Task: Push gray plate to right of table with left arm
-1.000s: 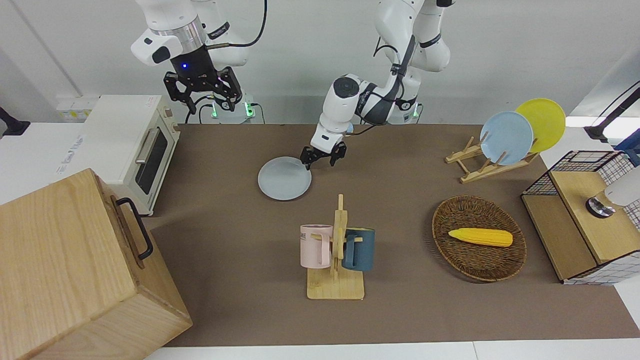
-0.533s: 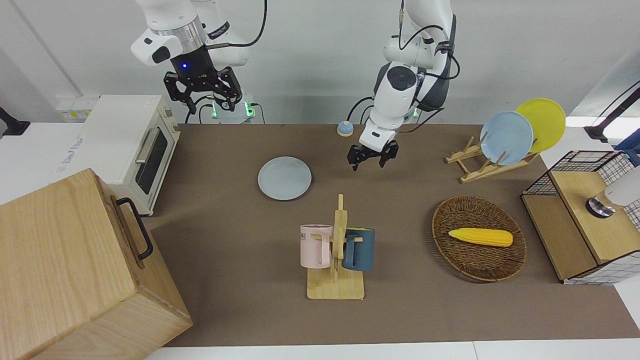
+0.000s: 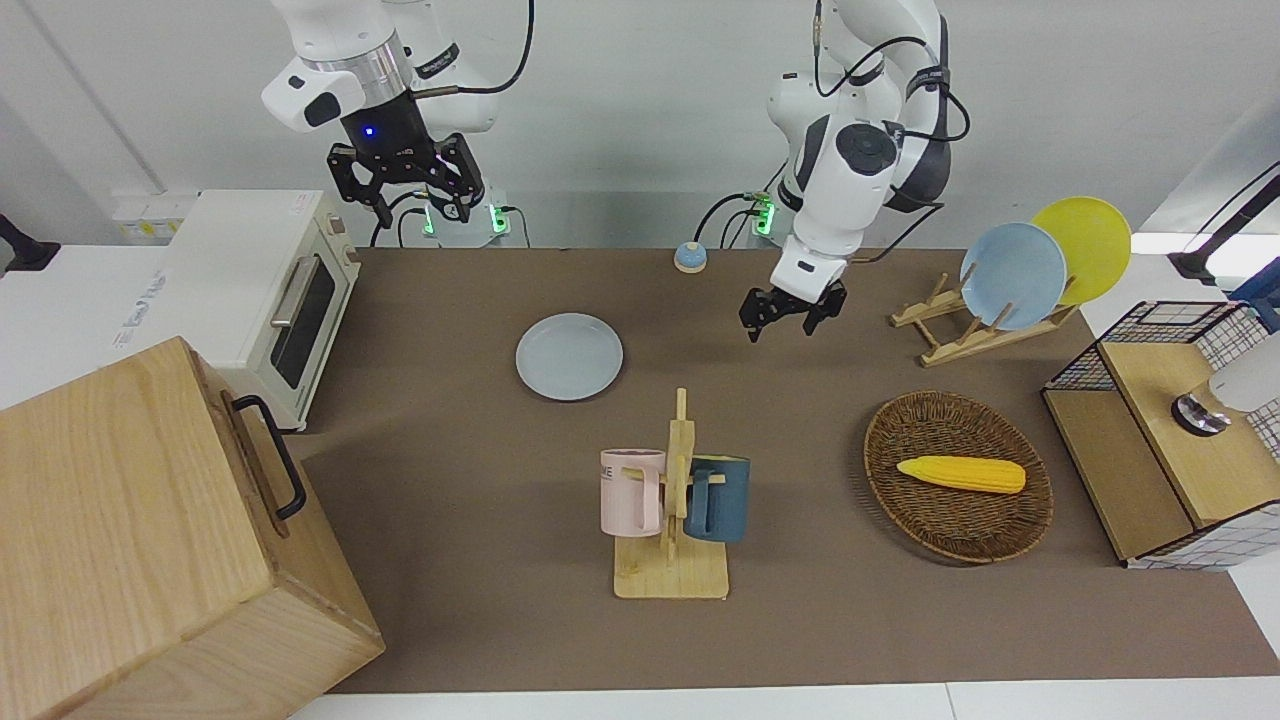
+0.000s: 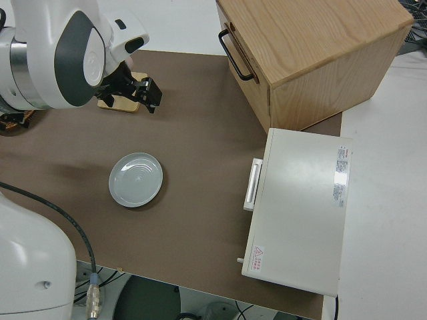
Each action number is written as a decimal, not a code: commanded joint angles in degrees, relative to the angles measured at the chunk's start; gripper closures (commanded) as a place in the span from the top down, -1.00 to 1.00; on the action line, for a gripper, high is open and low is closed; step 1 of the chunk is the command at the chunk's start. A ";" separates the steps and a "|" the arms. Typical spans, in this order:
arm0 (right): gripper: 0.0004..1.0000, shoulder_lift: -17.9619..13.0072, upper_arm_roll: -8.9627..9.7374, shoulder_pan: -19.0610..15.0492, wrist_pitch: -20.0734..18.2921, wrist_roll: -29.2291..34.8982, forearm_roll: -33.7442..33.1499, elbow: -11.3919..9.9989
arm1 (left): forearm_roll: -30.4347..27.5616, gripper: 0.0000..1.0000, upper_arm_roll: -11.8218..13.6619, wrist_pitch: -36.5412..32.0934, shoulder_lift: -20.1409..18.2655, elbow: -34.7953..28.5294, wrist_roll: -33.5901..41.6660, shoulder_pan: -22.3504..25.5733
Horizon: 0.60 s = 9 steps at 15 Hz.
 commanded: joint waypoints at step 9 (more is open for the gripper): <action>0.99 0.36 0.23 -0.37 -0.31 0.12 0.92 0.81 | 1.20 0.98 1.47 -14.55 -3.12 9.92 6.66 6.64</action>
